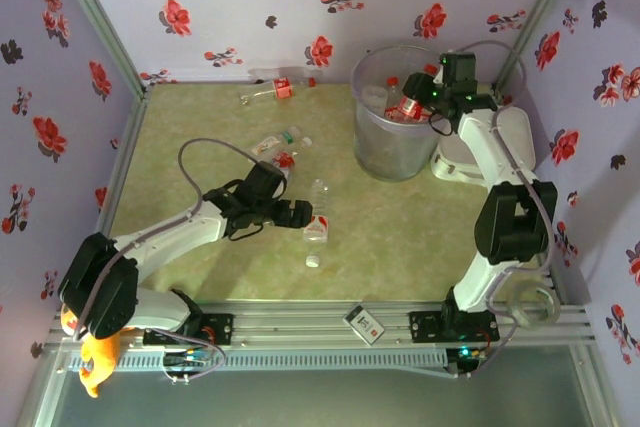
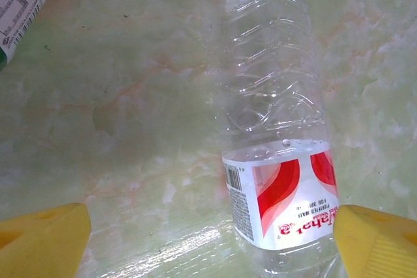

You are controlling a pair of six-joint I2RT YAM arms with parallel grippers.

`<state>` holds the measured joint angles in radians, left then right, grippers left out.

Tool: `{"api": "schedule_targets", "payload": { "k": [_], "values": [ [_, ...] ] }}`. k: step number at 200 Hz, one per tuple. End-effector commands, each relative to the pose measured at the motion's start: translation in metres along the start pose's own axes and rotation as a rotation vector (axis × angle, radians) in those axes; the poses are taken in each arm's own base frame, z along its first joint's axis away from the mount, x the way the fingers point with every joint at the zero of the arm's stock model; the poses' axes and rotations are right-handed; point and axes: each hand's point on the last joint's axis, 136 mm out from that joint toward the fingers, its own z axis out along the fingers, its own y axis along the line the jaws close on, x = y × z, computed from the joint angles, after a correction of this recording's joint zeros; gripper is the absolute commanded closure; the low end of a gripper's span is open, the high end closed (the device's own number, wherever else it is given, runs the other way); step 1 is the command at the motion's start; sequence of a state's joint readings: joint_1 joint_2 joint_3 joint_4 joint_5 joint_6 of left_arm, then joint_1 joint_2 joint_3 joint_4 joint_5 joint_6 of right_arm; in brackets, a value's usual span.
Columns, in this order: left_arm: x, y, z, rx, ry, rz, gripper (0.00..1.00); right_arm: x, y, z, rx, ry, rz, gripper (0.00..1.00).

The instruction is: Put the plastic bottles in the bin

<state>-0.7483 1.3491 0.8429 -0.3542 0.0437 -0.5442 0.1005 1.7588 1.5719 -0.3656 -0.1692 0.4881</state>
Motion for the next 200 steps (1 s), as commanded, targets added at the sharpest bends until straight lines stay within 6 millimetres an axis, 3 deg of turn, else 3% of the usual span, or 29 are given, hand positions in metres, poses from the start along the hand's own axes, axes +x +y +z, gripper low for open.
{"api": "schedule_targets", "payload": {
  "k": [1,78,108,151,200],
  "values": [
    [-0.005,-0.003,-0.003,-0.012,-0.009,0.014,0.04,0.016,0.005,0.012,-0.003,0.06,0.017,0.49],
    [-0.002,-0.001,0.001,-0.019,0.0,0.017,0.04,0.016,0.005,0.019,0.029,0.073,-0.013,0.11],
    [0.0,0.0,0.0,-0.021,0.004,0.019,0.04,0.009,0.013,0.012,0.029,0.07,-0.058,0.01],
    [0.0,0.001,0.001,-0.022,0.008,0.019,0.04,-0.014,0.028,-0.012,0.034,0.007,-0.133,0.01],
    [0.001,0.001,0.001,-0.024,0.01,0.021,0.04,-0.048,0.046,-0.062,0.034,-0.097,-0.202,0.01]
  ]
}}
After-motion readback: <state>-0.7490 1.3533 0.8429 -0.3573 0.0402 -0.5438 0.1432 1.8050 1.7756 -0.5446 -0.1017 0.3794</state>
